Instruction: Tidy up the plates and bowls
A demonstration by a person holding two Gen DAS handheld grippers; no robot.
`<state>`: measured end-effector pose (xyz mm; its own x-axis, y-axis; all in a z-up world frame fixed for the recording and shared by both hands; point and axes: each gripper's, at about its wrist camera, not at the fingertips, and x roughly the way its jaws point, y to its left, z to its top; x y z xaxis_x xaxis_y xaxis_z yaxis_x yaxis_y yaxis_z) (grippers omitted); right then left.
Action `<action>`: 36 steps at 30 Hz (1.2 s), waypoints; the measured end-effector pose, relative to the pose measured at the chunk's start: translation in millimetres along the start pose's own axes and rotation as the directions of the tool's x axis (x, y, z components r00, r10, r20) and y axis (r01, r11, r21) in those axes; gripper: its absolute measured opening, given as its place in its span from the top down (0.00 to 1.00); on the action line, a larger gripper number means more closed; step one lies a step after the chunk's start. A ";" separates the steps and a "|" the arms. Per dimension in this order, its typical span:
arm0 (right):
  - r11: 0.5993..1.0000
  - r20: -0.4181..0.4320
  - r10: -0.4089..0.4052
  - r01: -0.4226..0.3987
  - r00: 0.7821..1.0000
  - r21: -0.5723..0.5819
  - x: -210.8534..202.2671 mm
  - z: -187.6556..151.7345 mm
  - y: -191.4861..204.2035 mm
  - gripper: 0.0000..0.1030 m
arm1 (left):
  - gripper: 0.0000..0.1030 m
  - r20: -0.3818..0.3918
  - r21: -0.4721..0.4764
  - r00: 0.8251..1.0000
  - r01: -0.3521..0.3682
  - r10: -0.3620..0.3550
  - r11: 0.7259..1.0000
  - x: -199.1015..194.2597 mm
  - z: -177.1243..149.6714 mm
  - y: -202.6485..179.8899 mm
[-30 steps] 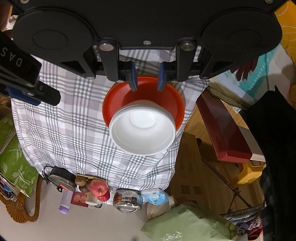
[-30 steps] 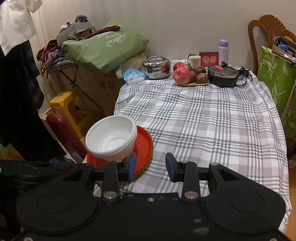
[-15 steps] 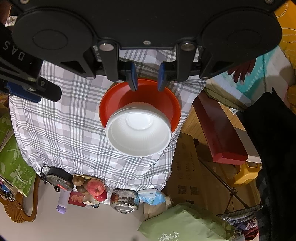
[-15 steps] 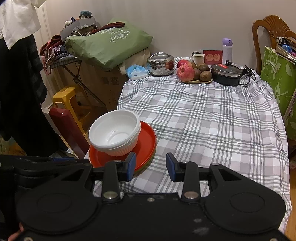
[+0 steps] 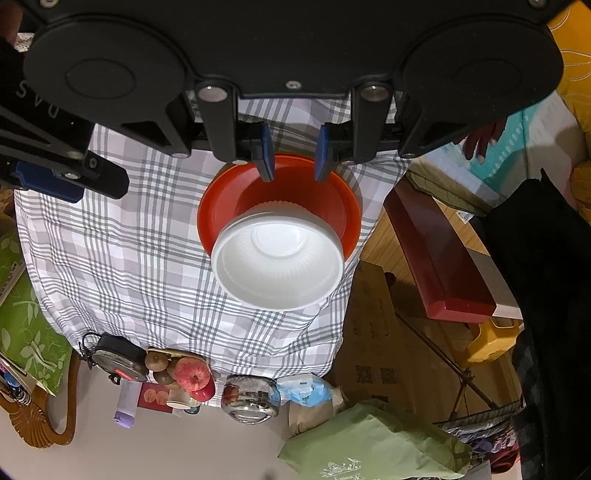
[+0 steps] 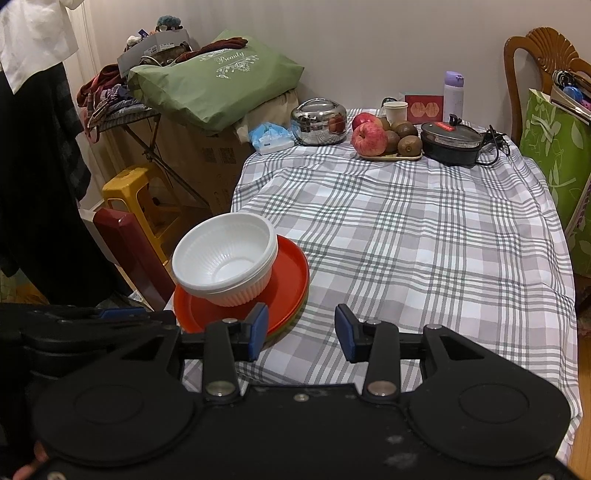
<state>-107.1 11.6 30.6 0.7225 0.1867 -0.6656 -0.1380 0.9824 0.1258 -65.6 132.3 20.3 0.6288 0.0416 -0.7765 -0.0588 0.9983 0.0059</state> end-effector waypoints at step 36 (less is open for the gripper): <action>1.000 -0.010 0.010 -0.011 1.000 -0.019 4.1 -3.5 0.0 0.57 | 0.69 -0.012 -0.010 1.000 0.013 -0.014 1.000 3.8 0.7 1.7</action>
<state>-106.6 12.3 25.3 0.7144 0.1969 -0.6714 -0.1584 0.9802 0.1190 -62.8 134.2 17.8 0.6203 0.0276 -0.7839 -0.0581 0.9982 -0.0109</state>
